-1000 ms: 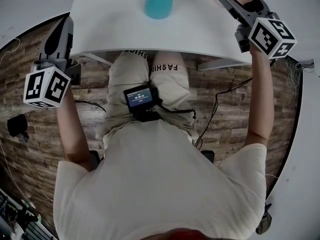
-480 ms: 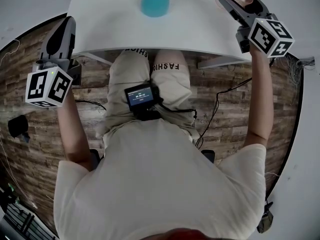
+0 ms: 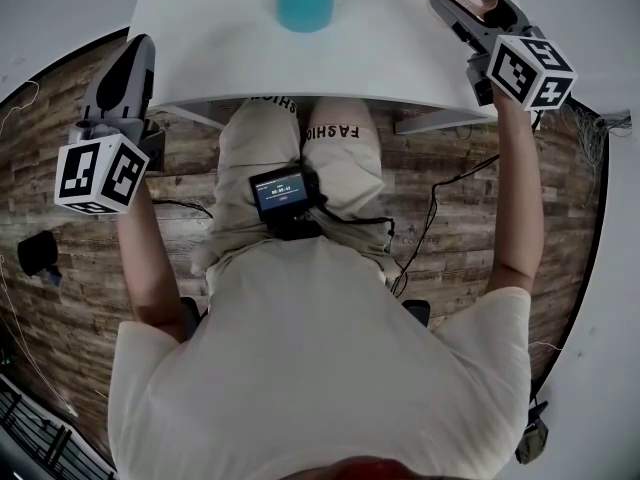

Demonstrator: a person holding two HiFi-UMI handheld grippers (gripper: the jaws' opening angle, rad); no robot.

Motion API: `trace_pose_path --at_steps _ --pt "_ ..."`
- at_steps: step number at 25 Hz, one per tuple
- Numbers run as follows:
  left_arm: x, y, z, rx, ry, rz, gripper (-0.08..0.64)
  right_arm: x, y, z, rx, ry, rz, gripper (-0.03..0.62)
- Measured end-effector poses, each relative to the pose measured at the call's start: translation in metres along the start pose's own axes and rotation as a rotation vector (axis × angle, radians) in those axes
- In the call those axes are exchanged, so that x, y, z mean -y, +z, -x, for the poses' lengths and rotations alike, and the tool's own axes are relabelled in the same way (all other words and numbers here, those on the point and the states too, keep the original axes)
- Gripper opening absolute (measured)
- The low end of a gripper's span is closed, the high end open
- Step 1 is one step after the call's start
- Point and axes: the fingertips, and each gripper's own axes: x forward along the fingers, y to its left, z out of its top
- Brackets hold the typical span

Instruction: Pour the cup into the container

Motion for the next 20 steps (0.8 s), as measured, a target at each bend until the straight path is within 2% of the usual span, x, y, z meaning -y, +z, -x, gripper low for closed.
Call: trace_pose_path --at_steps 20 --pt "0.012 -0.016 -0.005 -0.022 -0.024 0.014 0.011 -0.016 -0.033 -0.023 -0.089 0.043 0.011 0.371"
